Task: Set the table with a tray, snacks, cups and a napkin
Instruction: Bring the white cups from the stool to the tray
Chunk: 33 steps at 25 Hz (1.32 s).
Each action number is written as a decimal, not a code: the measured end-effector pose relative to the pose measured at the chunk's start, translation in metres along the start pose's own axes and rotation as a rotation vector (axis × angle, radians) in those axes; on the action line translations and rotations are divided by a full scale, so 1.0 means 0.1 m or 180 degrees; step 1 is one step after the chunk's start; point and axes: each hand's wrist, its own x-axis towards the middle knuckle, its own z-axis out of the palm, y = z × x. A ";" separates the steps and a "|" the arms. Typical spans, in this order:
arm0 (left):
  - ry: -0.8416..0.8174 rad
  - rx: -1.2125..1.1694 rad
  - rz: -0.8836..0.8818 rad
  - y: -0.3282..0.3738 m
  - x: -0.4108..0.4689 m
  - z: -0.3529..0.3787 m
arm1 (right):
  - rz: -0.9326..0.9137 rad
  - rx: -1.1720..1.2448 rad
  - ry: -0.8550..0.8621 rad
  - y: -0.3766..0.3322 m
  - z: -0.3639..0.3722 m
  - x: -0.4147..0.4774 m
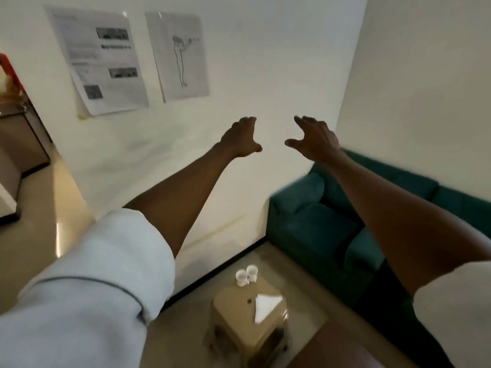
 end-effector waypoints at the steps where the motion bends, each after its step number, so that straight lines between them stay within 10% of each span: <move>1: -0.0023 -0.0079 -0.0080 -0.11 0.05 0.25 | 0.0038 0.0071 -0.0157 0.06 0.30 0.03; 17: -0.1767 -0.0484 -0.1575 -2.43 -1.11 5.69 | 0.0507 0.0295 -0.2381 0.77 6.24 -1.72; 33: -0.1440 -0.0174 -0.1523 -2.73 -0.98 6.88 | 0.0018 -0.0024 -0.2557 0.82 7.30 -1.51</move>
